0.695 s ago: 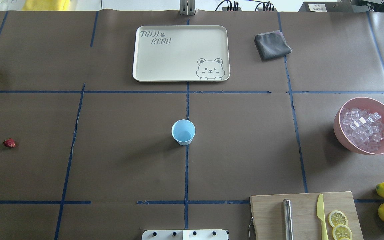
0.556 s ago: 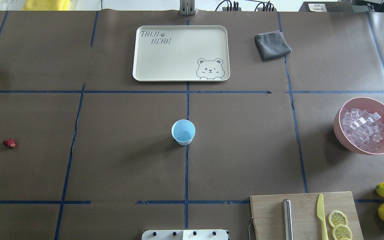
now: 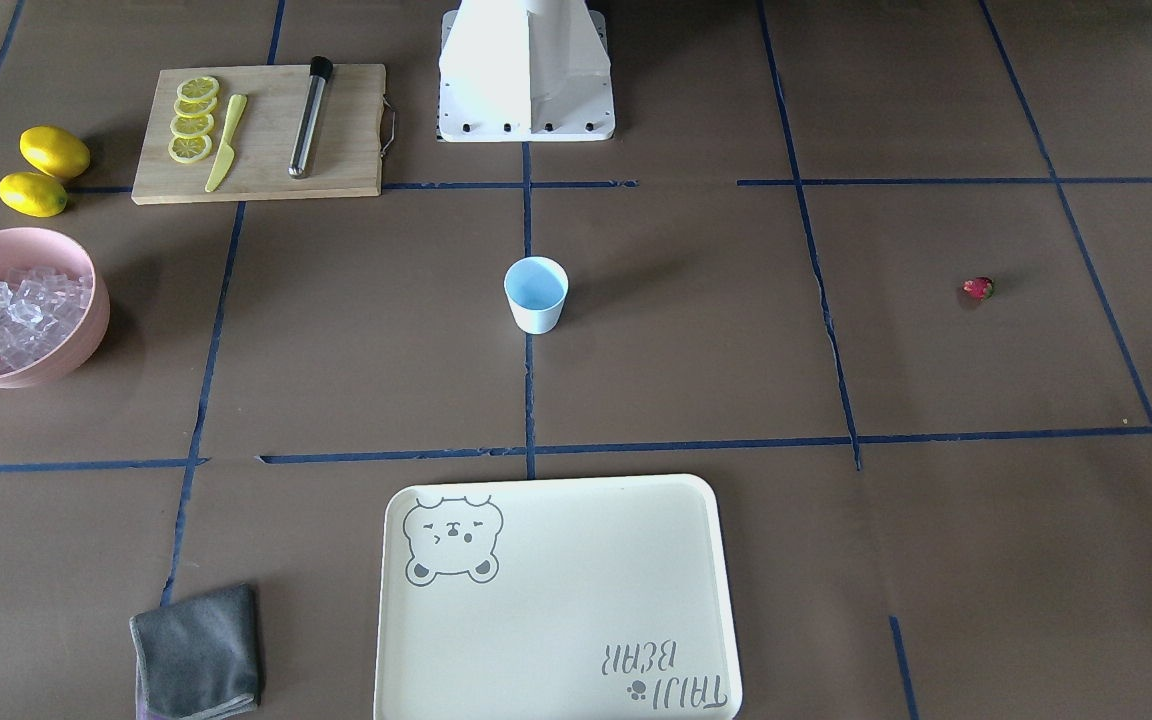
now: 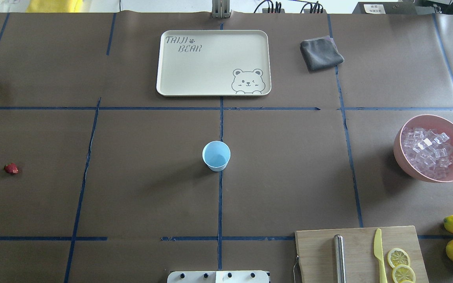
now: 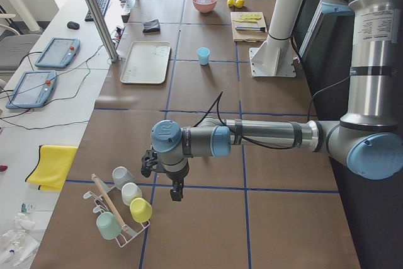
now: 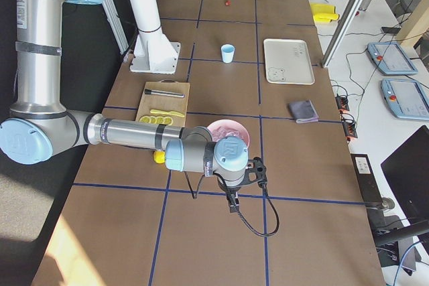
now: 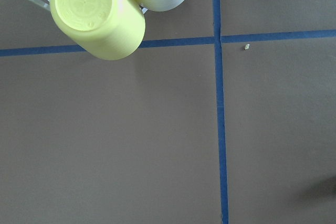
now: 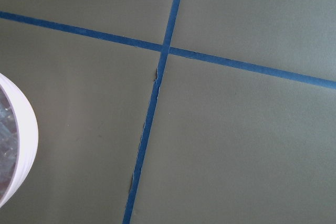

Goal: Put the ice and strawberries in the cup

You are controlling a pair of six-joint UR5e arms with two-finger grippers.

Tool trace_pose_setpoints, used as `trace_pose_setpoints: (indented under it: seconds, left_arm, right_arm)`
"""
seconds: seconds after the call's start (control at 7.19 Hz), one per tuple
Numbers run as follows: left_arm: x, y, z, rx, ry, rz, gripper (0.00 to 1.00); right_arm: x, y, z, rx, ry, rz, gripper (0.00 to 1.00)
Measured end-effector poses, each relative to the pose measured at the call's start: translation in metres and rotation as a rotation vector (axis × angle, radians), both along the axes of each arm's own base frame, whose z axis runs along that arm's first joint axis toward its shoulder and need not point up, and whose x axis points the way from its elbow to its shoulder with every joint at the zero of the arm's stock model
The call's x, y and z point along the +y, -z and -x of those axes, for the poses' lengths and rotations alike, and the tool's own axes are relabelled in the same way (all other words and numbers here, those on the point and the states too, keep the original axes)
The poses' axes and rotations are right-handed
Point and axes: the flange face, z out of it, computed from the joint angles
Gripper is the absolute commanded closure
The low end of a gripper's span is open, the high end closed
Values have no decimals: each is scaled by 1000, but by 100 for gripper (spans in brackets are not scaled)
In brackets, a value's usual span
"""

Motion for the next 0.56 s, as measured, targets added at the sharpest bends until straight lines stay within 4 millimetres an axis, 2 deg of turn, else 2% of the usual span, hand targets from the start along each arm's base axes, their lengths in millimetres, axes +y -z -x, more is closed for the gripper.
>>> trace_pose_setpoints:
  seconds: [0.56]
  left_arm:
    - [-2,2,1,-15,-1,-4,0]
  right_arm:
    - [-4,4,0,0,-2,-8,0]
